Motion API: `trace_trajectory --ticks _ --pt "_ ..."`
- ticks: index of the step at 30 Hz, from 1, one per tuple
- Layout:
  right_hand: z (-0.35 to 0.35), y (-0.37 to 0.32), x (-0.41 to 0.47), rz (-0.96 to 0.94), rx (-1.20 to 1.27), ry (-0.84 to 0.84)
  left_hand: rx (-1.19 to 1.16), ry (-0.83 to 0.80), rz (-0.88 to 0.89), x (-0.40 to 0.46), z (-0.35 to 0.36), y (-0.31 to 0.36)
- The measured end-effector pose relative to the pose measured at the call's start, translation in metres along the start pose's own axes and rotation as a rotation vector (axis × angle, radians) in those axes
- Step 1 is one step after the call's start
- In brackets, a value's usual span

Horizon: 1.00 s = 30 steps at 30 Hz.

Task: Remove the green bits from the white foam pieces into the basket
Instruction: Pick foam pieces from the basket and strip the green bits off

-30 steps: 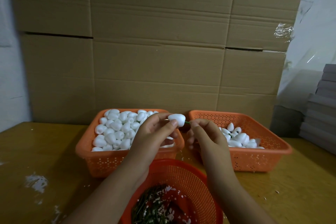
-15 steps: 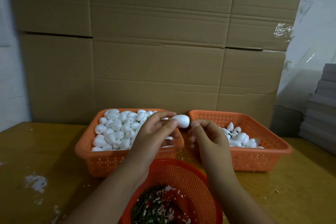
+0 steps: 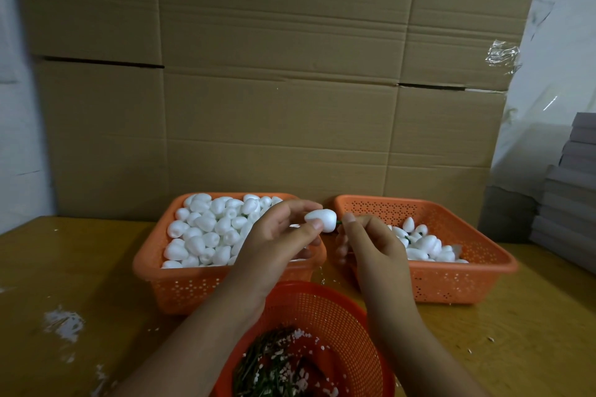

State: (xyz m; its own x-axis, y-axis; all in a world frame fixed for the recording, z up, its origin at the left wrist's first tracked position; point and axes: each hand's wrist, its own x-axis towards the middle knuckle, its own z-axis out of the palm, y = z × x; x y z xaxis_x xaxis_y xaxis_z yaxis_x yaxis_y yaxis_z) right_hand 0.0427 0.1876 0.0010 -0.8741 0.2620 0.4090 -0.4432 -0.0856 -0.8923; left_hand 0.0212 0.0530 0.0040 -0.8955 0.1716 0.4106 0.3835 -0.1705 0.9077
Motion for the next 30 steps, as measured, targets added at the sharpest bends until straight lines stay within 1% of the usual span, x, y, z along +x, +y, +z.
trace_trajectory --ticks 10,13,15,20,22,24,27,30 --pt "0.000 0.002 0.000 -0.068 0.000 -0.053 -0.031 0.030 -0.010 0.002 -0.001 0.000" --pt "0.001 0.002 0.000 -0.071 -0.013 -0.034 -0.042 0.032 -0.017 0.001 0.001 0.001" --pt "0.001 0.002 0.001 -0.053 -0.015 -0.006 -0.028 0.066 -0.018 0.001 0.001 0.002" --pt "-0.002 0.003 0.001 -0.012 -0.023 0.026 0.028 0.220 0.007 0.007 -0.004 0.003" --pt "-0.002 0.001 0.004 0.008 -0.054 0.048 0.131 0.280 0.048 0.011 -0.010 0.004" --pt "-0.005 0.000 0.008 0.043 -0.131 0.072 0.291 0.335 0.088 0.014 -0.021 0.003" --pt "-0.017 -0.002 0.017 0.123 -0.252 0.090 0.635 0.377 0.091 0.019 -0.043 0.002" --pt "-0.033 -0.004 0.028 0.168 -0.326 0.151 0.960 0.368 0.031 0.024 -0.068 0.001"
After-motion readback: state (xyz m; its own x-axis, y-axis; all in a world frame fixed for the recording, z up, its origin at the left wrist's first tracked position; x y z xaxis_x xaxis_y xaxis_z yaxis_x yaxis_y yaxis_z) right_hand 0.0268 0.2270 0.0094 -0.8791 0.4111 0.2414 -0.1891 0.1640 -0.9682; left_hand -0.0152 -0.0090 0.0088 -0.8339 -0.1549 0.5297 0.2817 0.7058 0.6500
